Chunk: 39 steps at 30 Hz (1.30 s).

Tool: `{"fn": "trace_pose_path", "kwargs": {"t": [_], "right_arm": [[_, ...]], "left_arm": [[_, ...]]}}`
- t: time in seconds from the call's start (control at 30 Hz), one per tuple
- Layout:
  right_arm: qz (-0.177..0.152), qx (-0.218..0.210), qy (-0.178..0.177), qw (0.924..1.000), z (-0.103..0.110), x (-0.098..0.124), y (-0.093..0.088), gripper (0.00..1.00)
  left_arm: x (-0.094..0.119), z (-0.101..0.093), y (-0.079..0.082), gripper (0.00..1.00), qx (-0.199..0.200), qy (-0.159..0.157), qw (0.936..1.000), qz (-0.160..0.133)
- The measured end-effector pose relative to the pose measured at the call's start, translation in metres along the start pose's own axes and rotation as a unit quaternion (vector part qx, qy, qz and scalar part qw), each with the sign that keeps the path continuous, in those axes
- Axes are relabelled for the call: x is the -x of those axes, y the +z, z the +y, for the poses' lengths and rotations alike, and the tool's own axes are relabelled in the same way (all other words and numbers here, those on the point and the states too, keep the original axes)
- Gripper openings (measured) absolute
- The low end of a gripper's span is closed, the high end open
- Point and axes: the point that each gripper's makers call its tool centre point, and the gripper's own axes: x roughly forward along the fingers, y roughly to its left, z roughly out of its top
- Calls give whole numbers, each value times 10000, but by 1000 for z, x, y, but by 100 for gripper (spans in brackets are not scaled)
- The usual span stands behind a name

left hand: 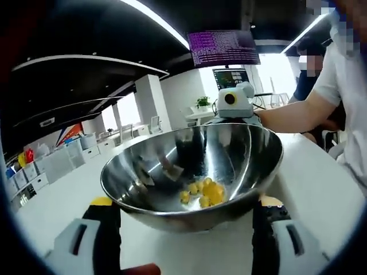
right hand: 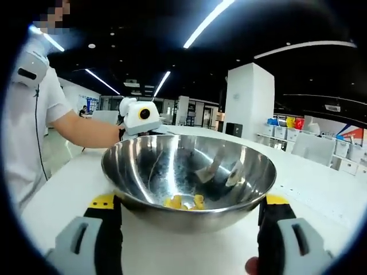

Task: Pick up the QQ candy scattered on the table and place it into the stainless steel bowl on the table

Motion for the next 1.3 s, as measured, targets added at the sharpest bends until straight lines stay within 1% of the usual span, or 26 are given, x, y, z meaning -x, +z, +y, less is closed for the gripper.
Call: {"fn": "trace_pose_path", "kwargs": {"t": [0.1,0.33,0.4,0.63,0.83,0.9,0.93,0.97,1.03,1.1,1.13,1.17,1.23,1.27,1.3], "right_arm": [[47,19,-43,10000,-6,-4,-6,97],[158,-120,-22,9998,-21,-8,-19,97],[115,-189,-19,9998,-23,-8,-20,97],[34,-215,-14,9998,-21,-8,-19,97],[80,-192,-17,9998,-20,-9,-18,97],[89,-259,-4,9996,-19,-7,-17,97],[90,-299,4,9995,-19,-6,-16,97],[142,-271,5,9995,-17,-5,-17,96],[256,-203,28,9995,-13,0,-20,94],[332,-327,164,9988,-5,8,-24,94],[326,-501,193,9980,-3,15,-23,94],[267,-609,80,9978,-6,20,-20,91],[133,-653,-79,9977,-10,29,-15,83],[188,-677,-201,9973,-13,35,-16,79],[236,-689,-315,9968,-15,41,-18,78]], "left_arm": [[-6,8,-8,95,-38,-27,9999,131],[-18,19,-17,95,-8,-52,9998,196],[-19,20,-17,95,71,-59,9998,154],[-21,19,-17,95,157,-71,9998,113],[-19,17,-18,95,165,-81,9998,107],[-19,16,-19,93,106,-62,9998,136],[-18,16,-22,91,49,-33,9997,224],[-18,16,-25,87,24,-5,9995,305],[-15,16,-27,87,35,44,9993,357],[-9,13,-25,89,127,33,9995,289],[-6,11,-25,89,127,32,9995,289],[-3,11,-26,89,124,66,9994,310],[4,12,-28,89,147,171,9992,337],[9,12,-27,89,198,209,9991,324],[14,12,-24,89,257,278,9989,265]]}}
